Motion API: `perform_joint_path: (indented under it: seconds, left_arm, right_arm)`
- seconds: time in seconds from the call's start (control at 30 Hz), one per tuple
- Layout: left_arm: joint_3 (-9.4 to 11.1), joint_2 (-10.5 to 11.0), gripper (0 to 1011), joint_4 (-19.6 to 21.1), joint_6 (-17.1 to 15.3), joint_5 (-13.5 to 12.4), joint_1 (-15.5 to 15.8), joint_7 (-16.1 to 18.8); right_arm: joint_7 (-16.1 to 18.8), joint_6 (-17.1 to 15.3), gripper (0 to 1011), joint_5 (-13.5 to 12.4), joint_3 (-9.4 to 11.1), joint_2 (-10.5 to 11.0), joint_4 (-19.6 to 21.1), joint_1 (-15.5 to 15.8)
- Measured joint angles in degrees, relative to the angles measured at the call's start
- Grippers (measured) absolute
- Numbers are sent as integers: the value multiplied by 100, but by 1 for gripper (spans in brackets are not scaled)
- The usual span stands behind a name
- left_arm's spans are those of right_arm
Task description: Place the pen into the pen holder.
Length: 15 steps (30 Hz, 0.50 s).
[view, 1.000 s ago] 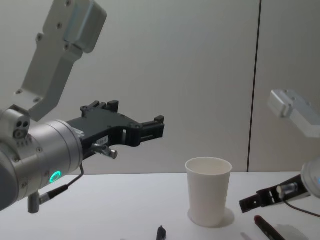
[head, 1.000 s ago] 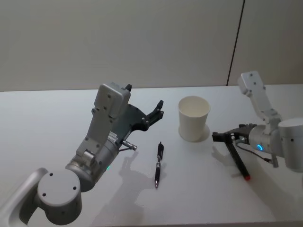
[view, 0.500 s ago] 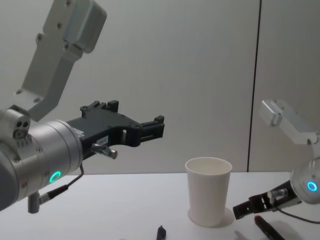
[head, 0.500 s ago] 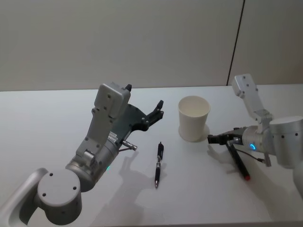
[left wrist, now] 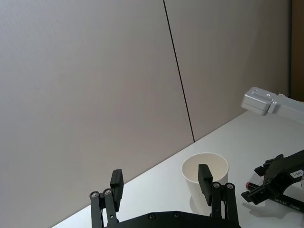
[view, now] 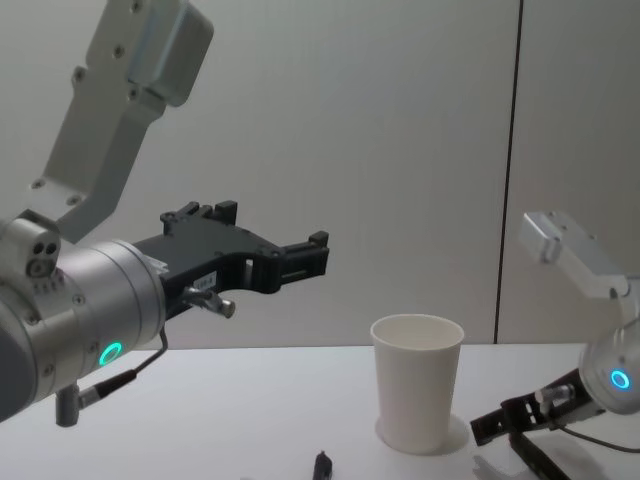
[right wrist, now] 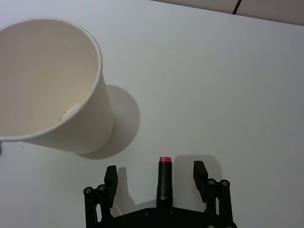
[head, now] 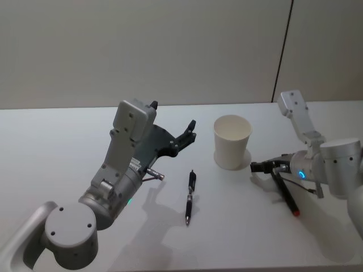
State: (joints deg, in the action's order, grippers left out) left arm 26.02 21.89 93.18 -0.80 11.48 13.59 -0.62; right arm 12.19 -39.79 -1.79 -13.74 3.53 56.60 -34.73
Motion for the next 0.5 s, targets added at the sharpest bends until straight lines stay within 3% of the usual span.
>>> perform_joint_path:
  seconds: [0.37, 0.5]
  left_arm:
    - [0, 0, 1000, 0, 0, 0, 0, 0]
    - [0, 0, 1000, 0, 0, 0, 0, 0]
  right_arm:
    - [3, 77, 1002, 74, 12, -18, -245, -98]
    - [24, 98, 929, 96, 12, -20, -289, -108]
